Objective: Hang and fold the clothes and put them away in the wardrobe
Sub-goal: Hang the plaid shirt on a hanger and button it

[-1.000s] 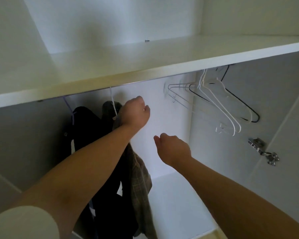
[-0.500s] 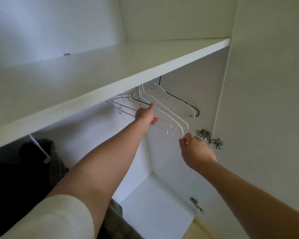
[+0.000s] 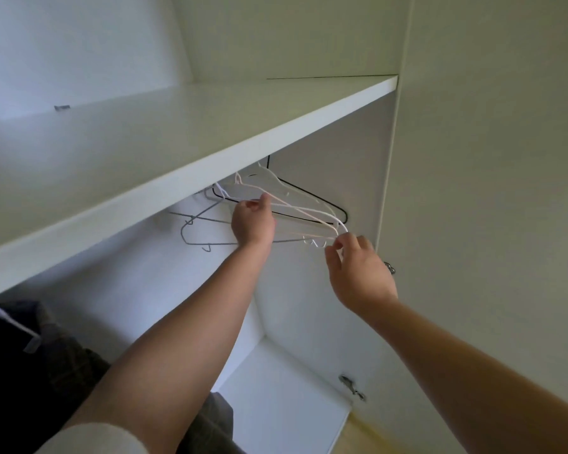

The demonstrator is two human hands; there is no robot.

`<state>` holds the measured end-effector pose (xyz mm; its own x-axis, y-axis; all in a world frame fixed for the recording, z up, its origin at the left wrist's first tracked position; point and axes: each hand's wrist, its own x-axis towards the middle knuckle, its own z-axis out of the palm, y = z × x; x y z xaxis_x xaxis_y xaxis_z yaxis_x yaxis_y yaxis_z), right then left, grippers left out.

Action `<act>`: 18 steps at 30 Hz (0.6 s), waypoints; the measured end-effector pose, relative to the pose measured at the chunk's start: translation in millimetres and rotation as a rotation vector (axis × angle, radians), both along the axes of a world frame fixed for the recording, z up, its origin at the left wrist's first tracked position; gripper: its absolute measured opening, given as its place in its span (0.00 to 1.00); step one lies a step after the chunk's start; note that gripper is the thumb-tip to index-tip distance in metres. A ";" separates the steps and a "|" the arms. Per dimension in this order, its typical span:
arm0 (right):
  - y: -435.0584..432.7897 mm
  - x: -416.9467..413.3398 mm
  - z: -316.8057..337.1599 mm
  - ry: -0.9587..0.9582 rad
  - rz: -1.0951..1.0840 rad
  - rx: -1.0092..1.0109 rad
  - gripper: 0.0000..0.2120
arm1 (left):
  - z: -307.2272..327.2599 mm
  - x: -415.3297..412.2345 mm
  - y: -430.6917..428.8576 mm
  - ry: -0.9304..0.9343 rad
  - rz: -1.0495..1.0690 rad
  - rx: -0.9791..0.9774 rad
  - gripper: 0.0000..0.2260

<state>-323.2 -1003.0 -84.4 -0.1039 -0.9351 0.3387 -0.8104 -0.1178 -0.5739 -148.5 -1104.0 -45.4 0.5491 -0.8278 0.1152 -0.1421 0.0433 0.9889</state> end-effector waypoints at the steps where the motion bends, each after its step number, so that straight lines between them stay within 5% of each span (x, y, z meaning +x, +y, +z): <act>1: 1.9 0.6 2.9 -0.021 -0.025 -0.049 0.13 | -0.5 -3.5 7.9 0.047 -0.005 -0.024 0.12; 7: 20.3 -6.2 14.5 -0.118 -0.024 -0.287 0.09 | 8.3 -13.6 42.8 0.299 0.015 -0.122 0.11; 18: 30.6 -10.1 29.0 -0.143 0.151 -0.225 0.07 | 26.6 -13.9 44.6 0.449 -0.024 -0.185 0.11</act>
